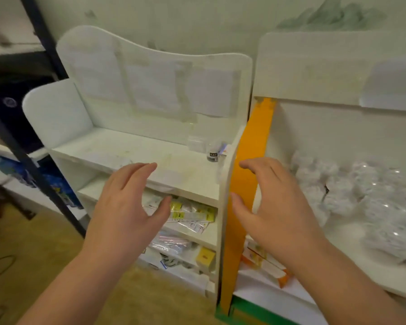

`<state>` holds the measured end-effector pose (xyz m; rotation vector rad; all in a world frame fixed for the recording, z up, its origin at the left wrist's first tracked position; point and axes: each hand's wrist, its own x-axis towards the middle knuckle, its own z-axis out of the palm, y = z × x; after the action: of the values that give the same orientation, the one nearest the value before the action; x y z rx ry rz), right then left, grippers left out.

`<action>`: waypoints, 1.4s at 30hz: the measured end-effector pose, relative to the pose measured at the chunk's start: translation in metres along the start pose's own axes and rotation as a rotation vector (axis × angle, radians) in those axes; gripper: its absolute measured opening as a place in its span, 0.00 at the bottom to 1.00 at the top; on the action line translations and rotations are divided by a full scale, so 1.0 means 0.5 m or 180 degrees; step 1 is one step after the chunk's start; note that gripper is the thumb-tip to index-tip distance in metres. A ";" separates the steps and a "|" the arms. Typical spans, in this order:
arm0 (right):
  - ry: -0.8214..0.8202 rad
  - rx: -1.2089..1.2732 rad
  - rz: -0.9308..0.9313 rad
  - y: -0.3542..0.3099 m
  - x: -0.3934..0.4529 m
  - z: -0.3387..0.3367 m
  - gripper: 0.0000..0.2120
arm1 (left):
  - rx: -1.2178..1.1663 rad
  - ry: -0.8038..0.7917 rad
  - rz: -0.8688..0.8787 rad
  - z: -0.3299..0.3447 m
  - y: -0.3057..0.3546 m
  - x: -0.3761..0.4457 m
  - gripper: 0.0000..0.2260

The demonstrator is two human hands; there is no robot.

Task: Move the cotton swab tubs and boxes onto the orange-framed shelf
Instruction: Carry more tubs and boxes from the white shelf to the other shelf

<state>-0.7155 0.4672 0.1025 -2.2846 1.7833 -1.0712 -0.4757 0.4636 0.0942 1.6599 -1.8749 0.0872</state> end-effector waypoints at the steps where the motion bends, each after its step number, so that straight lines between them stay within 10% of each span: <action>1: -0.0012 -0.0029 -0.0015 -0.020 0.007 0.016 0.23 | -0.0013 -0.0041 -0.0017 -0.004 -0.024 0.004 0.28; 26: -0.0423 0.0018 0.0462 -0.080 0.334 0.431 0.23 | -0.0113 -0.0423 0.0330 0.152 -0.345 0.408 0.25; 42: 0.0424 -0.0854 0.2045 0.023 0.425 0.483 0.21 | -0.1029 -0.1183 0.2322 0.484 -0.334 0.709 0.24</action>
<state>-0.5741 0.1909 0.0170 -1.5485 2.5809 -0.9097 -0.4251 0.0128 0.0145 0.7531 -2.5337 -0.2302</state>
